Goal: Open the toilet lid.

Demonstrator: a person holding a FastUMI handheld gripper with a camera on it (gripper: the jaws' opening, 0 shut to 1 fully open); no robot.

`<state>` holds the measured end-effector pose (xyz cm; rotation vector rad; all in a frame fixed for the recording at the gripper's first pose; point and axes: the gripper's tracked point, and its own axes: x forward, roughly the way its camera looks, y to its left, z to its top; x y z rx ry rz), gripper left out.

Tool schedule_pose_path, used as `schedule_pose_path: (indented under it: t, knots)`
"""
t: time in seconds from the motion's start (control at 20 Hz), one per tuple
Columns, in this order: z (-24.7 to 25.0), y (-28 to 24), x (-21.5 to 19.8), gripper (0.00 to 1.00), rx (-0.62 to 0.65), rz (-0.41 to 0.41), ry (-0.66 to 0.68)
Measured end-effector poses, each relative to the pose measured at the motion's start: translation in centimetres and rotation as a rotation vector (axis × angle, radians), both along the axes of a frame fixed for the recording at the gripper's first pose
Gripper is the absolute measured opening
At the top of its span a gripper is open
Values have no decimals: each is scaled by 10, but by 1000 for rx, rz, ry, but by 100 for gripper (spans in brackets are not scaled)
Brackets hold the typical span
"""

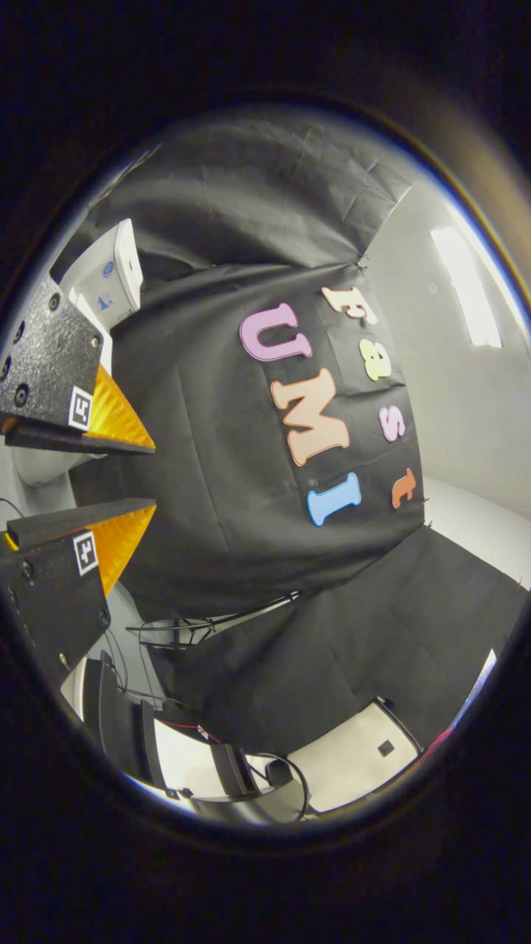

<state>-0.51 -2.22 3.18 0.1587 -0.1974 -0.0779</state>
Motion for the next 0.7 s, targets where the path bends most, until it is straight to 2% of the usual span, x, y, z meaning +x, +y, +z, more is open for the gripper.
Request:
schedule_pose_path:
  t: [0.45,0.7]
  knots:
    - [8,-4,4,35,71,-24,-25]
    - [24,3,34,35,173,-60,-38]
